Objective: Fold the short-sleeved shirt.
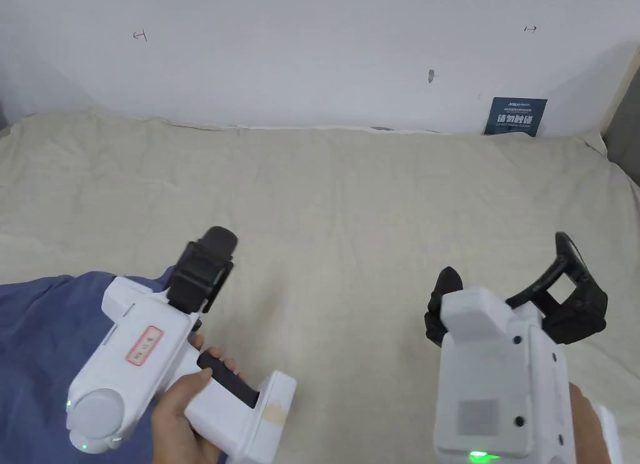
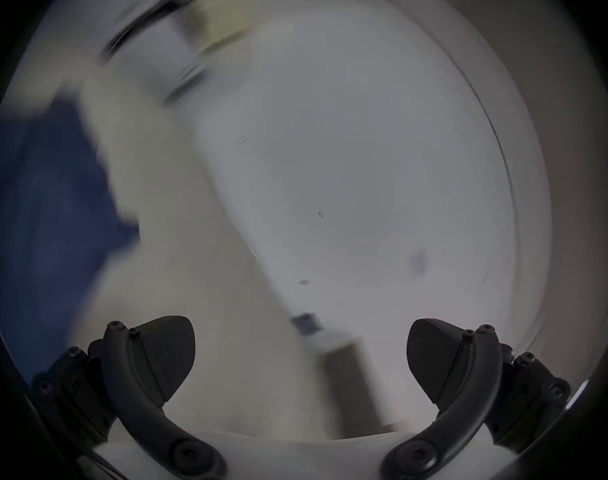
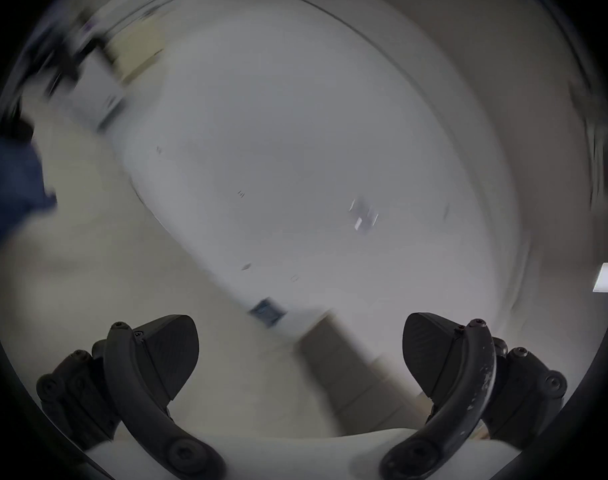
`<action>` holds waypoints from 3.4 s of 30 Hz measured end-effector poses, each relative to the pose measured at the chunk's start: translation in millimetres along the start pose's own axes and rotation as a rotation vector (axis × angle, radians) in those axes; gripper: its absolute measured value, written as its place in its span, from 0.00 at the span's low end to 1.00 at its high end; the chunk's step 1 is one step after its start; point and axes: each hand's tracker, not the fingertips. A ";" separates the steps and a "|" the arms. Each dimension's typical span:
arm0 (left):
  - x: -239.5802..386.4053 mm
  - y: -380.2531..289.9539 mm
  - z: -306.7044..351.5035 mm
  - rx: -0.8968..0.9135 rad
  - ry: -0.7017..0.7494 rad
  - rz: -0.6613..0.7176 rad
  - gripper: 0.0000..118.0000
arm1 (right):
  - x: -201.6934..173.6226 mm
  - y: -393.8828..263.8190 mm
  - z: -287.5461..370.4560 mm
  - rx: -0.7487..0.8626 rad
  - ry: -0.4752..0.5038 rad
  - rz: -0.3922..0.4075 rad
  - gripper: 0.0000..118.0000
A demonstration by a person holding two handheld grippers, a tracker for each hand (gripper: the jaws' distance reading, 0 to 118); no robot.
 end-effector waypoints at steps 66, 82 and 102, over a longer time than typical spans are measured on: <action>39.6 -61.8 6.9 0.133 0.258 -1.465 0.67 | 45.2 -27.0 -12.0 -0.258 0.320 -0.840 0.77; 40.6 -40.7 18.1 0.134 0.317 -1.414 0.00 | 40.5 -22.3 -16.0 -0.247 0.382 -0.840 0.01; 10.8 119.1 142.2 0.378 0.720 -1.402 0.00 | -71.9 135.7 -0.2 -0.034 0.769 -0.888 0.01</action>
